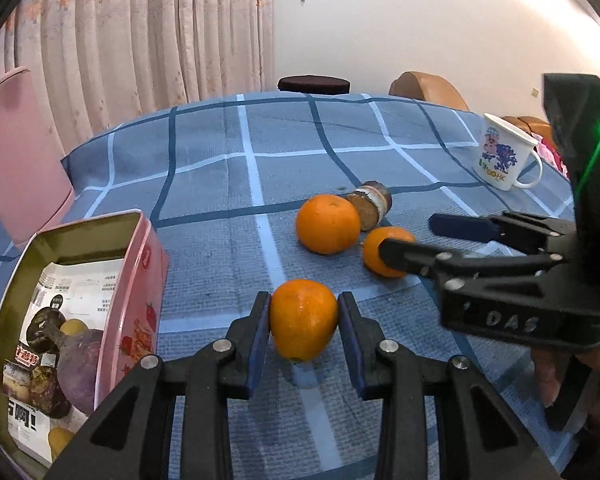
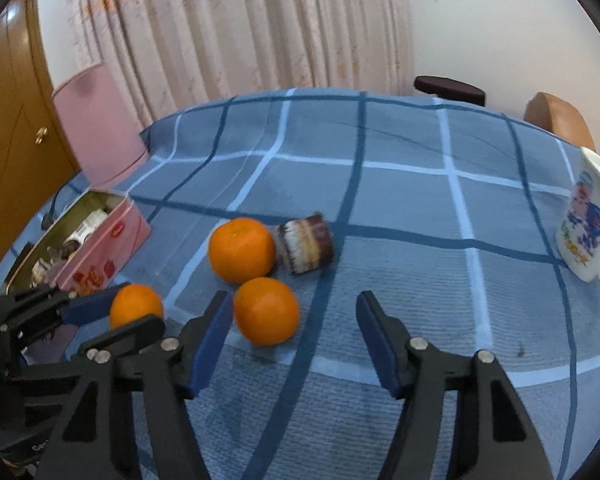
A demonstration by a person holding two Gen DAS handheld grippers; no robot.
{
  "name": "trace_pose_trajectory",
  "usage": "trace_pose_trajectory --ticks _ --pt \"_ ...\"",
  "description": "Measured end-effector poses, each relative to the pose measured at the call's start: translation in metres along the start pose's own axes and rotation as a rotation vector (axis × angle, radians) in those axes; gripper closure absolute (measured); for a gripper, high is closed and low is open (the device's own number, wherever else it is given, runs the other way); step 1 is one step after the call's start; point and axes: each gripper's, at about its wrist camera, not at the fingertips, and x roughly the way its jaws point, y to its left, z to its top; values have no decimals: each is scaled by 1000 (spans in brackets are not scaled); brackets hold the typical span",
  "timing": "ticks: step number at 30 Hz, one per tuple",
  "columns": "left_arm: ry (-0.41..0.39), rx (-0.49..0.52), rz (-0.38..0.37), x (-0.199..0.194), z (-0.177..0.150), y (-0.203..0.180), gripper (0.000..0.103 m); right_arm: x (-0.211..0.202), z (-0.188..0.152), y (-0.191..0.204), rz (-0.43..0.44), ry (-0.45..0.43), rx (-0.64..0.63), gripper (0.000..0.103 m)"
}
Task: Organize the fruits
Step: 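Grasp an orange with the left gripper while the right grasps another orange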
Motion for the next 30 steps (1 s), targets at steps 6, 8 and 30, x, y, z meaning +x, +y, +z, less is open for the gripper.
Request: trace_pose_trajectory --ticks 6,8,30 --pt "4 0 -2 0 0 1 68 10 0 3 39 48 -13 51" --pt "9 0 -2 1 0 0 68 13 0 4 38 63 -21 61" --pt "-114 -12 29 -22 -3 2 68 -21 -3 20 10 -112 -100 65"
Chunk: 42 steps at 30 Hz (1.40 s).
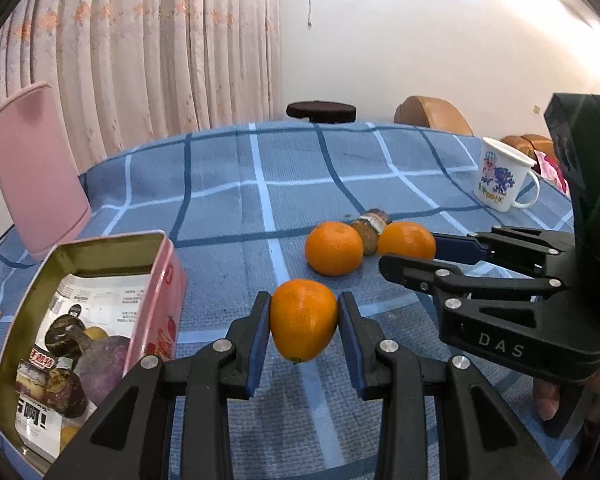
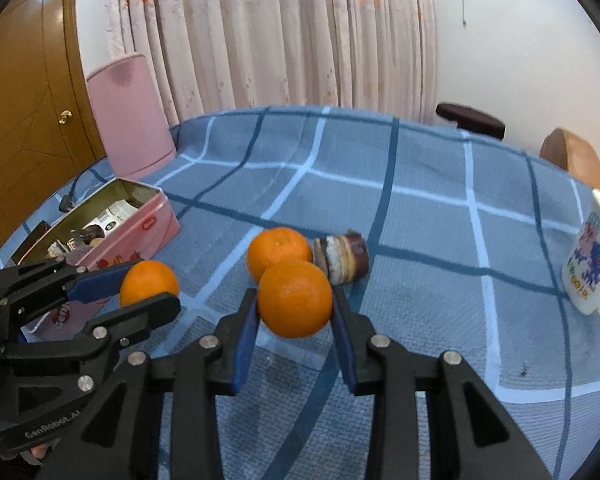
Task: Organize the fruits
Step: 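Carry both held oranges over the pink tin box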
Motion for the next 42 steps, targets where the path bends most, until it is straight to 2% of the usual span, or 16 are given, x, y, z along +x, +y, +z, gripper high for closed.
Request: trace_pose_trajectory --ticks 11,17,32,42 --pt "-66 -25 17 -12 0 5 68 -25 -2 10 -21 -136 -31 65" --pt "-101 -38 27 -19 -1 9 68 -31 -4 18 -26 -181 -53 65" --pt "-132 -68 63 -33 -4 36 68 -29 9 45 9 -194 -94 65" --pt "-158 -101 164 -59 -3 73 68 -26 36 87 76 -212 -156 65"
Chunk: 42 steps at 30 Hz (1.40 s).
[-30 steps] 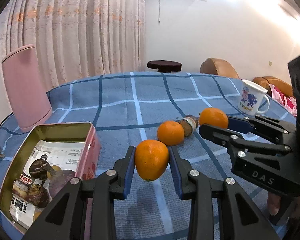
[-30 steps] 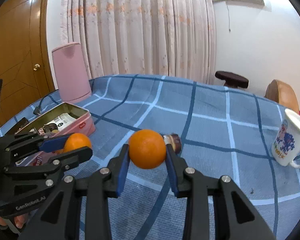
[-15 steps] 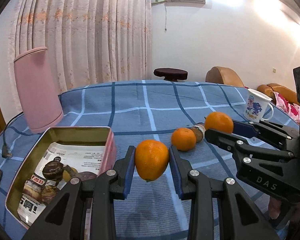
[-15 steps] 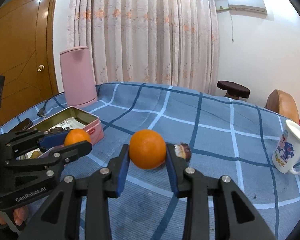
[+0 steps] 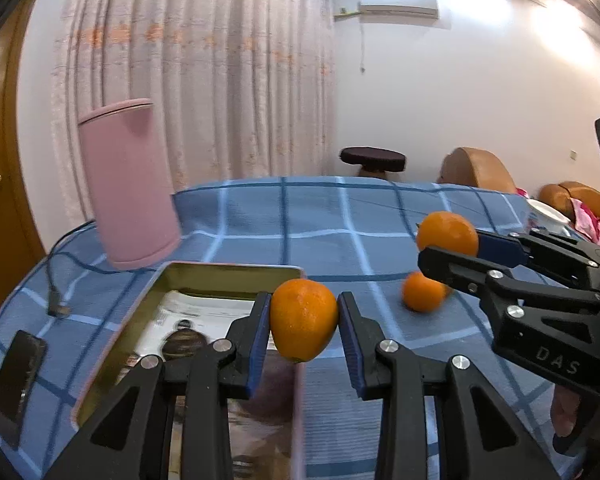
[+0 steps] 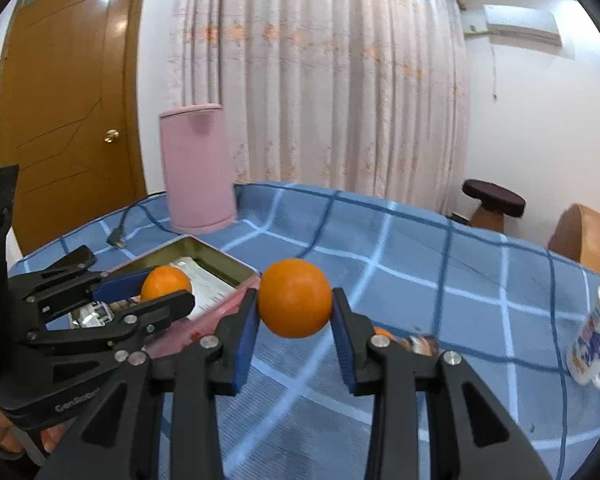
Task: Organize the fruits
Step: 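Carry both held oranges over the pink tin box, then open both grippers to drop the oranges into the tin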
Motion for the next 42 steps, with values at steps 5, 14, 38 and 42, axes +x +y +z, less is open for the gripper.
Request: trace_pose_trajectory --ticks 5,14,38,42 --pt "9 -25 41 -1 1 25 68 12 12 23 40 2 -33 65" --pt "41 -52 110 1 -4 64 68 31 22 54 97 16 -70 65" --pt "106 -90 154 10 -19 107 68 79 4 96 173 142 -105 65" --pt "125 -82 149 15 -21 104 67 78 5 99 180 146 -115 65"
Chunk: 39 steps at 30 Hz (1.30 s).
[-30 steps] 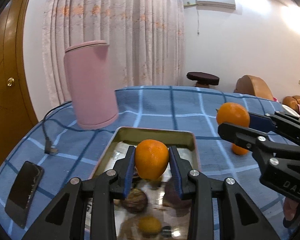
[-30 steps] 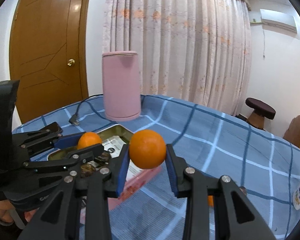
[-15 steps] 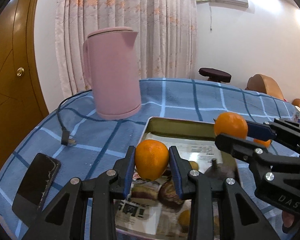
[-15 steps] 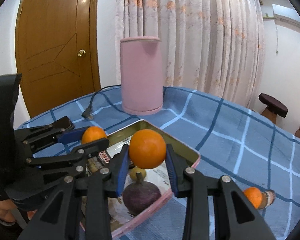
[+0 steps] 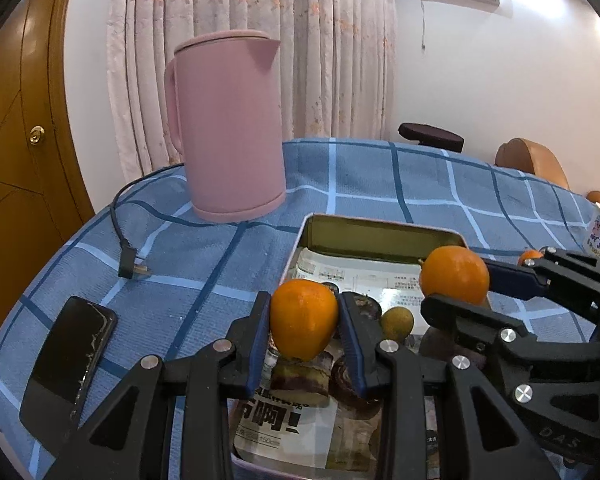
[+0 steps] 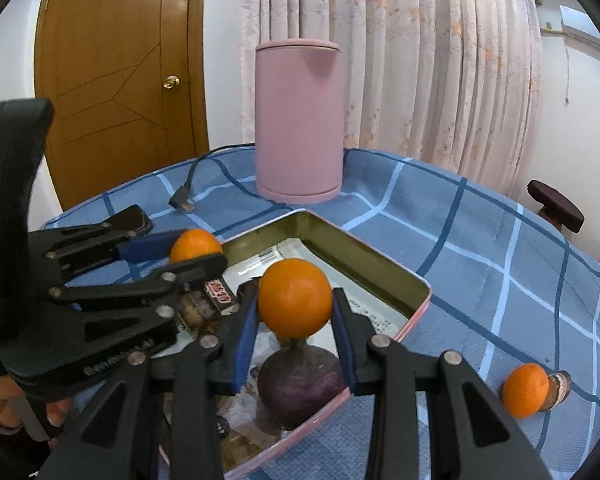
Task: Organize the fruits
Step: 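Open both grippers to drop the oranges into the tin, then grasp the last orange with the left gripper while the right grasps a small brown jar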
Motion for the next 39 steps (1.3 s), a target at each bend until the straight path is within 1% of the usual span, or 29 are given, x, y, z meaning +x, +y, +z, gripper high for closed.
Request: trace_pose_trajectory --ticks 6,10,13,15,17,18,20,22,23,24,25,27,30,34,39 --pt "1 2 4 -3 -2 2 67 -9 -5 15 -3 -14 -59 65" --pt "11 7 11 -2 -3 3 67 -7 -8 22 0 3 -90 65" --pt "15 18 24 -2 -4 1 67 -4 -10 21 28 32 -90 63" --pt "17 26 27 -3 -5 0 66 -5 -11 20 20 31 -93 58" --pt "24 33 19 -4 -6 -1 62 -9 -13 16 27 25 -85 49" --pt "26 33 20 -5 -6 -1 59 -11 -13 14 31 22 -79 47" --pt "25 34 27 -7 -5 -4 54 -19 -16 9 26 3 -68 37" --pt "19 37 36 -9 -5 -6 42 -26 -17 6 21 -18 -61 32" --pt "16 39 40 -11 -5 -8 39 -32 -19 2 19 -29 -52 30" --pt "14 40 43 -12 -5 -9 33 -34 -19 -1 20 -35 -47 28" --pt "10 40 42 -13 -5 -10 31 -38 -20 -4 20 -43 -43 27" --pt "4 53 40 -17 -5 -15 30 -45 -23 -11 6 -57 -35 26" --pt "3 72 47 -18 -3 -23 30 -53 -26 -26 -16 -79 -6 20" --pt "-1 85 46 -20 -1 -36 30 -62 -29 -47 -26 -98 52 19" --pt "-20 104 17 -24 6 -58 30 -75 -35 -81 -130 -117 112 18"
